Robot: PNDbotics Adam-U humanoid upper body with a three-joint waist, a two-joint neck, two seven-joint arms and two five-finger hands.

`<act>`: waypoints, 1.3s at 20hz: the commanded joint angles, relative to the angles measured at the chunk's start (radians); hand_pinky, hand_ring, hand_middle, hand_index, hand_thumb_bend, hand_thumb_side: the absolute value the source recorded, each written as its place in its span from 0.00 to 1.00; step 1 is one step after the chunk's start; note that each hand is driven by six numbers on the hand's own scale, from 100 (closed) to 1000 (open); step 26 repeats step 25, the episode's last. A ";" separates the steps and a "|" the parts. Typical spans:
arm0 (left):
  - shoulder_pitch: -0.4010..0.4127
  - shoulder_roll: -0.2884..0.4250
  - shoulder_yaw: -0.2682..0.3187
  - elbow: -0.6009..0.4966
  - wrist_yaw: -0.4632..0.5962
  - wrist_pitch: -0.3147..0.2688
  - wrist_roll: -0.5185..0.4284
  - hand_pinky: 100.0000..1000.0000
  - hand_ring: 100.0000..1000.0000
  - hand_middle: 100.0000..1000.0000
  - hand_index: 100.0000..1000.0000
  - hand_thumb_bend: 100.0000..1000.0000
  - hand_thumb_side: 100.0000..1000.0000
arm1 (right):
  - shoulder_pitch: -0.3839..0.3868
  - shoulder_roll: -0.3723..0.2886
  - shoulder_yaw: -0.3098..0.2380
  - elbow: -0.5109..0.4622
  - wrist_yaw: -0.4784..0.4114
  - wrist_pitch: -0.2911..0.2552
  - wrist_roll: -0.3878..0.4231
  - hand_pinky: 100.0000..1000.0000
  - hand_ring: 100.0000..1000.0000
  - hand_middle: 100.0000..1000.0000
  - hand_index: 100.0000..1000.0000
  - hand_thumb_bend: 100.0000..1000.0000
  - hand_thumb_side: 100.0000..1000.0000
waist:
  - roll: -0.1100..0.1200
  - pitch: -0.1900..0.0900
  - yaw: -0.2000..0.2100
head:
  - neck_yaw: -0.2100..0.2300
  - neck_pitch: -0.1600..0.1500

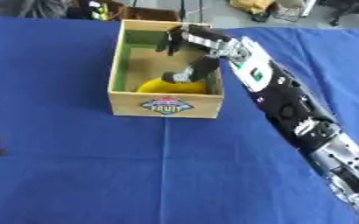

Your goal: Pick up objects on the table and place them in the box.

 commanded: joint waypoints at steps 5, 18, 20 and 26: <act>0.002 0.015 0.030 -0.011 -0.006 -0.002 0.024 0.62 0.67 0.58 0.67 0.19 1.00 | 0.161 -0.133 -0.077 -0.324 -0.436 0.174 -0.150 0.61 0.56 0.64 0.75 0.02 0.56 | 0.008 -0.023 -0.068 | 0.061 0.004; 0.007 0.020 0.053 -0.012 -0.008 -0.009 0.052 0.62 0.68 0.58 0.67 0.19 1.00 | 0.699 -0.047 -0.296 -0.723 -0.722 0.263 -0.356 0.61 0.58 0.66 0.77 0.00 0.73 | 0.028 -0.018 -0.173 | 0.146 -0.012; 0.006 0.018 0.053 -0.011 -0.008 -0.009 0.053 0.62 0.68 0.58 0.67 0.19 1.00 | 0.737 -0.006 -0.308 -0.737 -0.715 0.261 -0.371 0.60 0.57 0.65 0.77 0.00 0.73 | 0.031 -0.017 -0.176 | 0.146 -0.011; 0.008 0.016 0.052 -0.009 -0.008 -0.010 0.055 0.62 0.68 0.58 0.67 0.18 1.00 | 0.802 0.079 -0.315 -0.748 -0.706 0.260 -0.395 0.59 0.56 0.63 0.76 0.00 0.72 | 0.039 -0.017 -0.183 | 0.145 -0.012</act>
